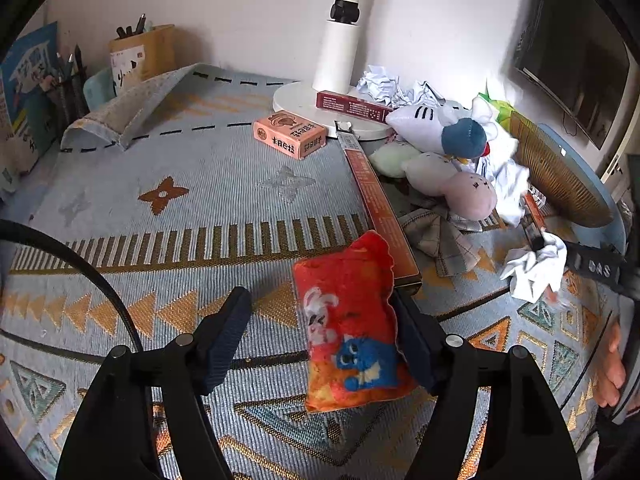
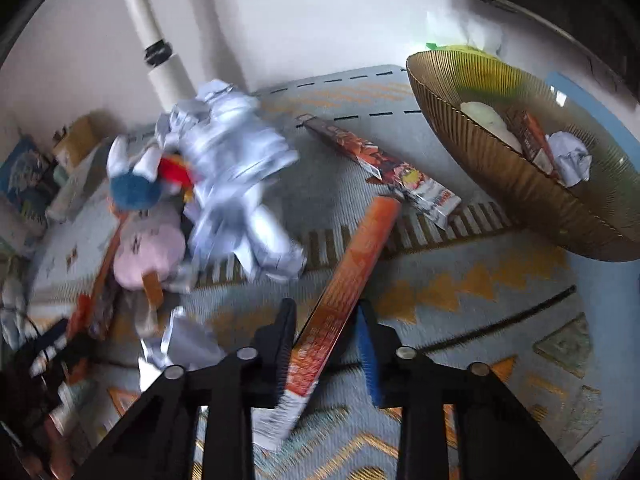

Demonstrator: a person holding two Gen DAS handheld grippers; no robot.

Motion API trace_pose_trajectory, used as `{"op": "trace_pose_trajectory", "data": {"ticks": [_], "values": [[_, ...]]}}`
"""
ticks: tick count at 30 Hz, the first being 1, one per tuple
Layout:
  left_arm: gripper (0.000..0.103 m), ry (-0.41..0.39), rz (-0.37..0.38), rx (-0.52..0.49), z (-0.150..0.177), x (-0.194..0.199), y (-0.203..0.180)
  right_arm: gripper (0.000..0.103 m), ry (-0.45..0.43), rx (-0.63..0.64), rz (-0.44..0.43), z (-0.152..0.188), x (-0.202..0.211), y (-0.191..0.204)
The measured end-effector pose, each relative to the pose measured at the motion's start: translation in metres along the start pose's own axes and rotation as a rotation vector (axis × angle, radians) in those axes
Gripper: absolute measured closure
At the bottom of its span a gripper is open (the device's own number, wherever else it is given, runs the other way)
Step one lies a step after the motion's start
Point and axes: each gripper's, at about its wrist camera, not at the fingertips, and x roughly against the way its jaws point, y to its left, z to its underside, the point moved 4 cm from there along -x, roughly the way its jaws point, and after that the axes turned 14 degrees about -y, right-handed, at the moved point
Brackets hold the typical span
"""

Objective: Organize objects
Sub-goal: 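Grasp the red snack bag with left tool while right tool grasps an orange box, then carry the snack bag and orange box toward the woven bowl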

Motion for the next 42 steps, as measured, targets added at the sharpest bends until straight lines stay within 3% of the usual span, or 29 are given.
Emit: {"op": "trace_pose_trajectory", "data": {"ticks": [3, 4, 7, 12, 15, 25, 28, 31, 33, 35, 37, 39, 42], "values": [[0.051, -0.001, 0.022, -0.011, 0.002, 0.0, -0.004, 0.086, 0.001, 0.032, -0.027, 0.009, 0.014, -0.002], [0.066, -0.004, 0.033, -0.016, 0.003, 0.001, -0.007, 0.086, 0.005, 0.029, -0.042, 0.013, 0.02, -0.005], [0.071, -0.016, 0.001, -0.033, 0.007, 0.009, -0.01, 0.086, -0.002, 0.031, -0.082, 0.02, 0.039, -0.011], [0.072, -0.003, -0.039, 0.076, 0.02, 0.036, 0.001, 0.086, -0.032, 0.047, -0.109, 0.032, 0.078, -0.03], [0.072, 0.012, -0.054, 0.108, 0.034, 0.058, 0.009, 0.086, -0.051, 0.099, -0.082, 0.043, 0.096, -0.03], [0.068, -0.006, -0.188, -0.035, 0.058, 0.083, -0.001, 0.086, 0.019, 0.053, -0.076, 0.067, 0.084, -0.04], [0.061, 0.013, -0.196, -0.053, 0.061, 0.074, -0.003, 0.083, 0.048, 0.019, -0.099, 0.07, 0.079, -0.044], [0.057, 0.007, -0.189, -0.026, 0.059, 0.072, 0.0, 0.071, 0.045, 0.002, -0.103, 0.07, 0.08, -0.048], [0.056, 0.009, -0.181, -0.002, 0.058, 0.071, 0.002, 0.064, 0.04, -0.008, -0.118, 0.071, 0.08, -0.048], [0.058, -0.001, -0.185, -0.006, 0.059, 0.069, 0.0, 0.063, 0.027, 0.006, -0.109, 0.072, 0.081, -0.044], [0.068, -0.012, -0.195, -0.02, 0.059, 0.07, -0.003, 0.064, 0.01, 0.054, -0.069, 0.075, 0.082, -0.037], [0.072, -0.018, -0.21, -0.004, 0.058, 0.073, -0.003, 0.086, -0.016, 0.112, 0.001, 0.077, 0.084, -0.031], [0.073, -0.048, -0.194, 0.02, 0.053, 0.085, -0.006, 0.086, -0.062, 0.117, -0.002, 0.078, 0.093, -0.026]]}}
